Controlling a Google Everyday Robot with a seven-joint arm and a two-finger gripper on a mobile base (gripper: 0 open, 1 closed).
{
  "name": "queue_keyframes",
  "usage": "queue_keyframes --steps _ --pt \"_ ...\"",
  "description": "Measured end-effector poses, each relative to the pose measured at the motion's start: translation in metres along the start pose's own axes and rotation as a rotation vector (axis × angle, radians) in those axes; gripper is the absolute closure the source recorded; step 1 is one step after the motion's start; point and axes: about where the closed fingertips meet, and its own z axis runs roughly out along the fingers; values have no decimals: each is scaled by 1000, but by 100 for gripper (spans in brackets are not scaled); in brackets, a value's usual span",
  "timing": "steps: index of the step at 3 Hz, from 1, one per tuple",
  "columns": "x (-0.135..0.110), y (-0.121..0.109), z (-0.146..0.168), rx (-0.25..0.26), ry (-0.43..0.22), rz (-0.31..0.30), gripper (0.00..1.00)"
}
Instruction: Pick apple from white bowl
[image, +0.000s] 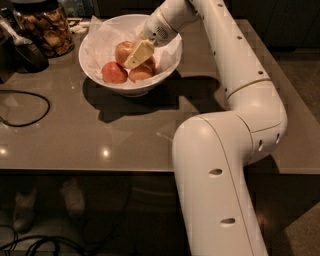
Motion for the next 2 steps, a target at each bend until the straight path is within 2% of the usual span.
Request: queue_keyframes --steps 2 --pt "0 0 0 0 0 0 96"
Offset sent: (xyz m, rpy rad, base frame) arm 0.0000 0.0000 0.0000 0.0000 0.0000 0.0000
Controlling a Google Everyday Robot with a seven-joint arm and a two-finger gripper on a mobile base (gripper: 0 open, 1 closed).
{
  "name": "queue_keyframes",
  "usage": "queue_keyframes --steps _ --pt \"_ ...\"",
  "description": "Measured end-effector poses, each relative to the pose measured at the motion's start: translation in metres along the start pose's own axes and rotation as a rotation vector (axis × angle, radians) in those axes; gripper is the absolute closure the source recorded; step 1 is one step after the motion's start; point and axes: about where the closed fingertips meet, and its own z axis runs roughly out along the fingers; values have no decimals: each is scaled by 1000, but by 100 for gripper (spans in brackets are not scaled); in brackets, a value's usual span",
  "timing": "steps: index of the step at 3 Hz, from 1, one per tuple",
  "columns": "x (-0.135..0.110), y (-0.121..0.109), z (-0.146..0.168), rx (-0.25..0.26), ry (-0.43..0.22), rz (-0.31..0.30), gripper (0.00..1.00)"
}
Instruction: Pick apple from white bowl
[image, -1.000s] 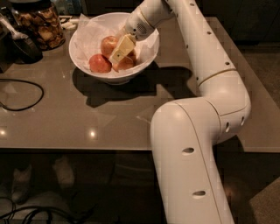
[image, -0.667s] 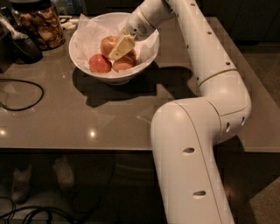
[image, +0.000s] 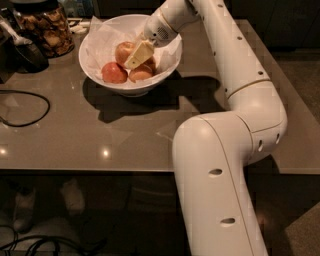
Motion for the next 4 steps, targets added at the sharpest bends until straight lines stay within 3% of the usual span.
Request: queue_keyframes --steps 2,4 --pt "-7 -2 3 12 3 -5 100" --pt "-38 5 -3 29 6 -37 100"
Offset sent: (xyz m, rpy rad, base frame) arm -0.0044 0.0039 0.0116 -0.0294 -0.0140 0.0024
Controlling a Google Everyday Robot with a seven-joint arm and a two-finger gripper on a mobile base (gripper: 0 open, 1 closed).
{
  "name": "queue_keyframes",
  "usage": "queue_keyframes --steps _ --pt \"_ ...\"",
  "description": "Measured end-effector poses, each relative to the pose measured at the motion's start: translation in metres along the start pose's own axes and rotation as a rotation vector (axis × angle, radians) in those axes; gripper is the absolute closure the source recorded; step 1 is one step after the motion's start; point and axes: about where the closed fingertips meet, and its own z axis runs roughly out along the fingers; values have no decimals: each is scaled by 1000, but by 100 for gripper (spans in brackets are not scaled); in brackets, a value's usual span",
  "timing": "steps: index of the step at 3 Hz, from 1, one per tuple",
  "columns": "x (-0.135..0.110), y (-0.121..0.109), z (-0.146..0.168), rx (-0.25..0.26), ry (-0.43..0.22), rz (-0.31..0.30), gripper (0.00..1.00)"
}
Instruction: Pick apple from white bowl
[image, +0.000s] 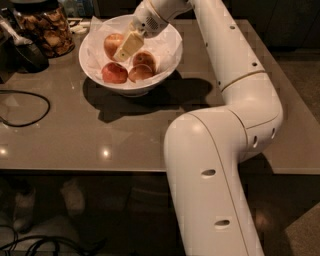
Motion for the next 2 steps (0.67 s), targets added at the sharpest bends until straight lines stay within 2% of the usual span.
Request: queue_keyframes --steps 2 --pt "-21 4 -14 35 -14 17 100"
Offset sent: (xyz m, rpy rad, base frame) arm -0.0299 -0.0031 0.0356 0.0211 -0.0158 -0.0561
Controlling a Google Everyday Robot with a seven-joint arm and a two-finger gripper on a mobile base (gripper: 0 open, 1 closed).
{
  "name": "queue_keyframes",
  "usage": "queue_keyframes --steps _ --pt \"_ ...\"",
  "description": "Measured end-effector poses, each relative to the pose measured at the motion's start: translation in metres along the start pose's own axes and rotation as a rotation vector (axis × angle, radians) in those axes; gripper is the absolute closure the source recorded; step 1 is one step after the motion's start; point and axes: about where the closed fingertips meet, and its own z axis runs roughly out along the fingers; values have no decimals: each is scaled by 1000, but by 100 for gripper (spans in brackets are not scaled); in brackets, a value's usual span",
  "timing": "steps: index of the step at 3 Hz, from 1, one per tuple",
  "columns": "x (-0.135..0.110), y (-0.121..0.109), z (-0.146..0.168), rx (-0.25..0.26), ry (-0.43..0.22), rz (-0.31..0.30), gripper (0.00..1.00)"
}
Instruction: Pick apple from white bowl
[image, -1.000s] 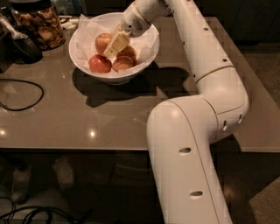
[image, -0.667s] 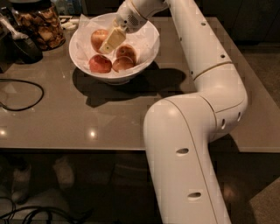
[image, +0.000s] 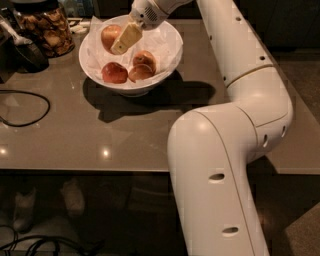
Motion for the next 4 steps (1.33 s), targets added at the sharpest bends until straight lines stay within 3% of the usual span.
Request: queue_keyframes --steps 2,4 --pt "-24 27 -37 49 -81 6 100" --pt "-31 78 -71 154 -168 14 100"
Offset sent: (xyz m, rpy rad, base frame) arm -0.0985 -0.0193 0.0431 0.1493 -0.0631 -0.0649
